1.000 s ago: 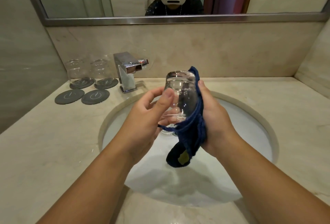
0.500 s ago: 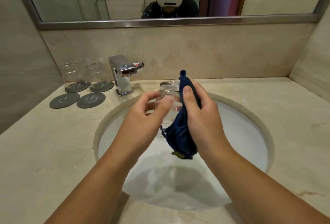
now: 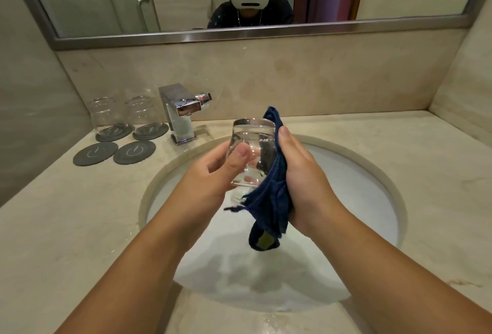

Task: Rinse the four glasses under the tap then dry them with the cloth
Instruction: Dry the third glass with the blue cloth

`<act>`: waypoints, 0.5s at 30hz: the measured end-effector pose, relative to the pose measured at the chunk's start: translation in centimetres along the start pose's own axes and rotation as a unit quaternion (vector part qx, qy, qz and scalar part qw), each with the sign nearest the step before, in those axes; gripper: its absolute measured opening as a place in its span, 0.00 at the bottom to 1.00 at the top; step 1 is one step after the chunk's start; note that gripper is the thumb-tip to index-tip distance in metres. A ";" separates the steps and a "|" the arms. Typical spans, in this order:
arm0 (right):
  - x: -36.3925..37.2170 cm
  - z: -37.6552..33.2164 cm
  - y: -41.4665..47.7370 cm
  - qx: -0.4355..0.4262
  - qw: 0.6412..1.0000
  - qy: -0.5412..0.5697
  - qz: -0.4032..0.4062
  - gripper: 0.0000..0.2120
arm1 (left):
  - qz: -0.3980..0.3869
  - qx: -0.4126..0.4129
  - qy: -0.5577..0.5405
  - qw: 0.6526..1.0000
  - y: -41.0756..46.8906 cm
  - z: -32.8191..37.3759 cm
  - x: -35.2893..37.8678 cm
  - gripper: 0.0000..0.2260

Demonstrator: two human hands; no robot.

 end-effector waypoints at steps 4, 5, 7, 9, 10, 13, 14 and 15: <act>-0.1 0.1 0.3 -0.020 1.000 -0.010 0.019 0.17 | 0.042 -0.008 0.038 0.998 0.0 0.2 -0.4 0.07; -0.2 -0.2 0.3 -0.042 0.998 -0.035 0.022 0.16 | 0.060 -0.007 0.028 0.998 0.0 0.1 -0.7 0.09; -0.1 -0.8 0.1 -0.087 0.992 -0.087 0.028 0.15 | 0.093 -0.013 -0.011 0.996 0.3 -0.6 -1.5 0.22; -0.3 -1.3 0.0 -0.114 0.986 -0.110 0.047 0.12 | 0.101 -0.021 -0.030 0.994 0.4 -0.9 -1.8 0.30; -0.5 -1.6 -0.1 -0.126 0.983 -0.122 0.054 0.11 | 0.099 -0.023 -0.029 0.994 0.5 -1.0 -1.8 0.31; -0.4 -2.7 -0.6 -0.169 0.969 -0.175 0.054 0.12 | 0.099 -0.041 -0.028 0.994 0.4 -1.3 -1.3 0.25; -0.2 -2.9 -0.8 -0.182 0.963 -0.193 0.052 0.12 | 0.094 -0.043 -0.030 0.994 0.4 -1.4 -1.0 0.26; -0.1 -3.1 -1.0 -0.195 0.957 -0.211 0.050 0.13 | 0.090 -0.045 -0.027 0.995 0.3 -1.5 -0.8 0.27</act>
Point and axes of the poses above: each hand's wrist, its own y-axis towards the middle knuckle, its own x-axis out of the palm, z = x × y, the point moved 7 cm from there along y, towards the middle knuckle, and after that the axes turned 4 degrees about -x, right-handed, at the moved point
